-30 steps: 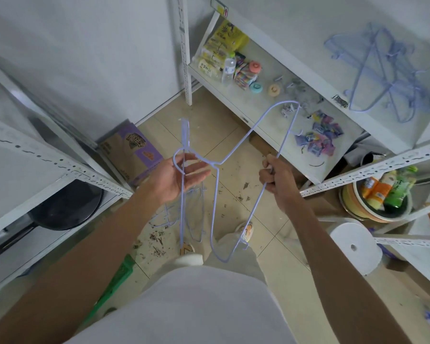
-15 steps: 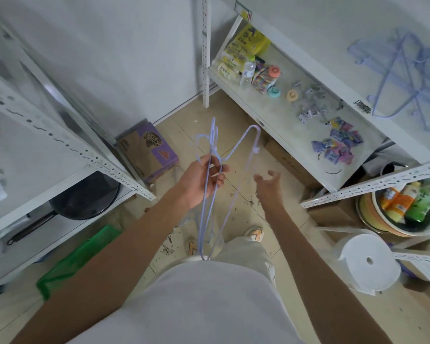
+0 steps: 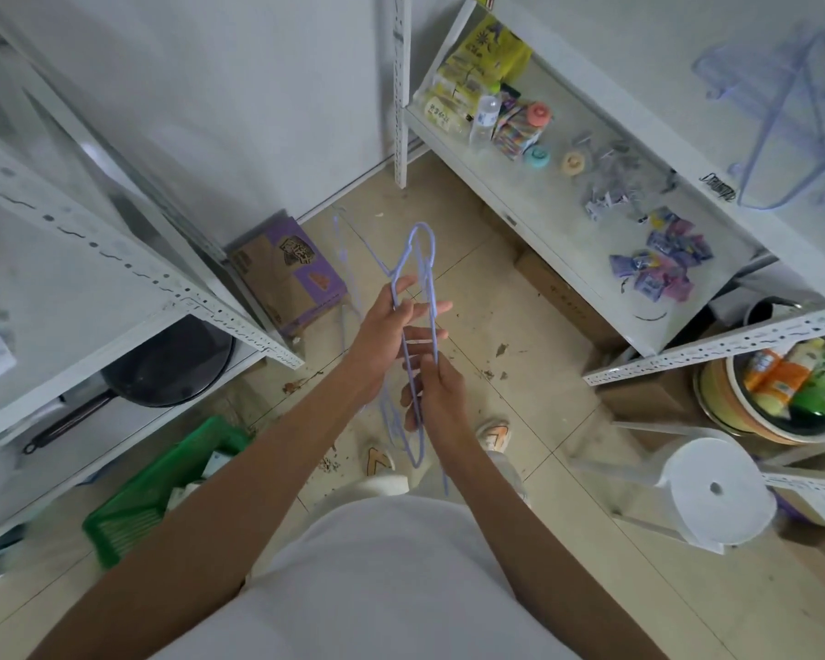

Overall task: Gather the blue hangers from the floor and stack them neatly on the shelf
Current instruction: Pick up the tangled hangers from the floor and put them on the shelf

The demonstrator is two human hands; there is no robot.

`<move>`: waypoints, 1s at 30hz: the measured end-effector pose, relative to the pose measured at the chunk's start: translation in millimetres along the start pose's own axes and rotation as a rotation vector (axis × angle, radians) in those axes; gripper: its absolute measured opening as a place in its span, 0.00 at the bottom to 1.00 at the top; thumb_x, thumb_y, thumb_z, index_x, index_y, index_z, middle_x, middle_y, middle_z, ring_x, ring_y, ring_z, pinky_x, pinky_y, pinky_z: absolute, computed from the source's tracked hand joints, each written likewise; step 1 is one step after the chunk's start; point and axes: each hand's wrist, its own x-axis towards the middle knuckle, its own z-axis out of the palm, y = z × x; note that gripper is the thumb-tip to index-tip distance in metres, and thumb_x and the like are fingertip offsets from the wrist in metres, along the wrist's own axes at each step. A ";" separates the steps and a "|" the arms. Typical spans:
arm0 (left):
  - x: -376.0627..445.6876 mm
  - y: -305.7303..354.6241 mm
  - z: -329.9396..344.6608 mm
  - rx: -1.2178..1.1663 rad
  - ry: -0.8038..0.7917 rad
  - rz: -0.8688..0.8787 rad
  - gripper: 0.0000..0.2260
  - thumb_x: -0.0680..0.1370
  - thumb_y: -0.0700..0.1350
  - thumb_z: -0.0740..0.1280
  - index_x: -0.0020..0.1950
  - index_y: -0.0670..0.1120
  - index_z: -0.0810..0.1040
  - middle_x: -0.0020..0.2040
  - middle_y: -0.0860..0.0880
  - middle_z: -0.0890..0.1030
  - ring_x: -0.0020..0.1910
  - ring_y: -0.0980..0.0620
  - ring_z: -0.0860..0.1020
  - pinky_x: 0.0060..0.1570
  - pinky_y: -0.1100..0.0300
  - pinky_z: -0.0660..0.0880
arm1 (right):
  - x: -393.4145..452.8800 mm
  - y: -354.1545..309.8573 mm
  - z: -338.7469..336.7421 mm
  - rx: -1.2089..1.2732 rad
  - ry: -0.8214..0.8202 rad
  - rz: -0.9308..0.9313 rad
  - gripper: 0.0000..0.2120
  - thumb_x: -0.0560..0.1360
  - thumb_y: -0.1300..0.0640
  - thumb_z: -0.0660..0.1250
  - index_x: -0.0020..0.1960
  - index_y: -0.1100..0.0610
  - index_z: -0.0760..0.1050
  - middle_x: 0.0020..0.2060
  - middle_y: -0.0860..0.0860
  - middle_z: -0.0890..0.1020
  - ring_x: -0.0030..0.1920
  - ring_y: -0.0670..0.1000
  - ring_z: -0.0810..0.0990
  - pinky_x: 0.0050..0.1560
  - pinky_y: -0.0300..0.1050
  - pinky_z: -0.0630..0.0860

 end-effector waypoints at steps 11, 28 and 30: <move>1.3 -15.0 6.4 -0.161 0.031 -0.104 0.16 0.89 0.49 0.51 0.74 0.51 0.70 0.67 0.46 0.82 0.62 0.36 0.82 0.59 0.44 0.80 | -6.6 -5.1 -17.4 0.063 -0.092 0.018 0.21 0.88 0.48 0.50 0.64 0.60 0.75 0.37 0.62 0.86 0.31 0.61 0.86 0.29 0.47 0.82; 26.8 -8.8 4.9 -0.302 0.033 -0.322 0.20 0.87 0.53 0.58 0.80 0.60 0.64 0.74 0.38 0.68 0.66 0.34 0.78 0.64 0.33 0.76 | -2.8 -4.1 -16.5 0.093 -0.187 0.179 0.14 0.89 0.54 0.52 0.58 0.64 0.69 0.40 0.71 0.78 0.23 0.55 0.80 0.25 0.43 0.78; 28.2 -6.8 2.3 -0.322 0.036 -0.311 0.20 0.87 0.54 0.56 0.79 0.61 0.63 0.78 0.40 0.65 0.69 0.33 0.76 0.64 0.32 0.75 | -1.7 0.6 -21.5 0.052 -0.189 0.156 0.18 0.89 0.51 0.51 0.60 0.66 0.71 0.40 0.71 0.82 0.28 0.60 0.83 0.28 0.44 0.80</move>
